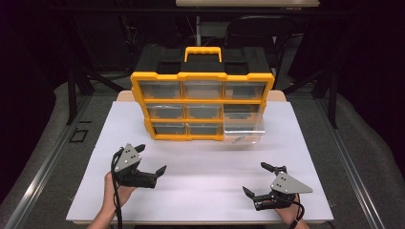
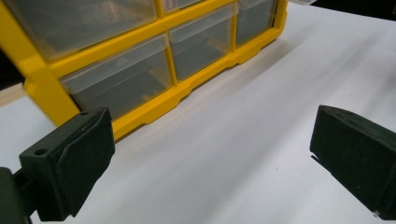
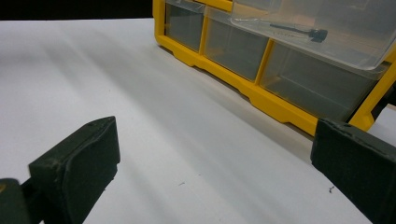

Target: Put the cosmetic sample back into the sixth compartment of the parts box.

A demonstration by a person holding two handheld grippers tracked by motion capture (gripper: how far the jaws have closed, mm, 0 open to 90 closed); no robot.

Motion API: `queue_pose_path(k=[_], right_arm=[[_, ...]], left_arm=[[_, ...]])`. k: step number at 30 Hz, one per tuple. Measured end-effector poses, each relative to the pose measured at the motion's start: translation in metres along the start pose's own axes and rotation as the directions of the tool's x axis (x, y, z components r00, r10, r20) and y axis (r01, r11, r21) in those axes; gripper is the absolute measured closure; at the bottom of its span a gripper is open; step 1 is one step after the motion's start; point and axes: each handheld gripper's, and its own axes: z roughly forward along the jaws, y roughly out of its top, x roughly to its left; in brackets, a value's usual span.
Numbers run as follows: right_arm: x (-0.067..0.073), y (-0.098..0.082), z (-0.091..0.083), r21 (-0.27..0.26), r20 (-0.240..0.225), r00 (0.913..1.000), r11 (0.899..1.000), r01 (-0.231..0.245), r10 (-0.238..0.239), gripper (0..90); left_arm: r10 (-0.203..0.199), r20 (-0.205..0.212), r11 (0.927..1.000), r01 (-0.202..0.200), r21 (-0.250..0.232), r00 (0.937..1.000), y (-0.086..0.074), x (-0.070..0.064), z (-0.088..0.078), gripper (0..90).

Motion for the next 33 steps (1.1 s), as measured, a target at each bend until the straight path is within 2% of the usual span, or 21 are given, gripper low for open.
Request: queue_pose_path(k=[5, 12, 20, 22, 24, 26, 29, 33], right_arm=[[0.000, 0.000, 0.000, 0.002, 0.002, 1.0000, 1.000, 0.002, -0.002, 0.8], [0.000, 0.000, 0.000, 0.004, 0.004, 1.0000, 1.000, 0.002, -0.002, 0.8], [0.001, 0.000, 0.001, 0.009, 0.001, 1.0000, 1.000, -0.002, 0.002, 0.8], [0.001, 0.000, 0.001, 0.009, 0.002, 1.0000, 1.000, -0.003, 0.003, 0.8], [0.001, 0.000, 0.001, 0.012, 0.001, 1.0000, 1.000, -0.001, 0.001, 0.8], [0.001, 0.000, 0.001, 0.010, -0.001, 1.0000, 1.000, -0.001, 0.001, 0.8], [0.001, 0.000, 0.001, 0.010, -0.005, 1.0000, 1.000, 0.005, -0.005, 0.8], [0.001, 0.000, 0.001, 0.008, -0.005, 1.0000, 1.000, 0.005, -0.005, 0.8]], left_arm=[[-0.029, -0.020, 0.9995, 0.029, -0.014, 0.9994, -0.017, 0.002, -0.005, 0.1], [-0.068, -0.028, 0.9971, 0.068, -0.034, 0.9973, -0.039, 0.001, -0.008, 0.1], [-0.134, -0.042, 0.9893, 0.131, -0.065, 0.9901, -0.070, 0.001, -0.012, 0.0], [-0.134, -0.040, 0.9894, 0.131, -0.062, 0.9902, -0.071, 0.001, -0.013, 0.0], [-0.118, -0.058, 0.9911, 0.113, -0.070, 0.9914, -0.075, -0.001, -0.015, 0.0], [-0.126, -0.047, 0.9901, 0.123, -0.068, 0.9908, -0.079, -0.002, -0.015, 0.0], [-0.092, -0.053, 0.9948, 0.089, -0.048, 0.9944, -0.082, -0.007, -0.012, 0.0], [-0.084, -0.051, 0.9956, 0.082, -0.045, 0.9952, -0.081, -0.008, -0.009, 0.0]])
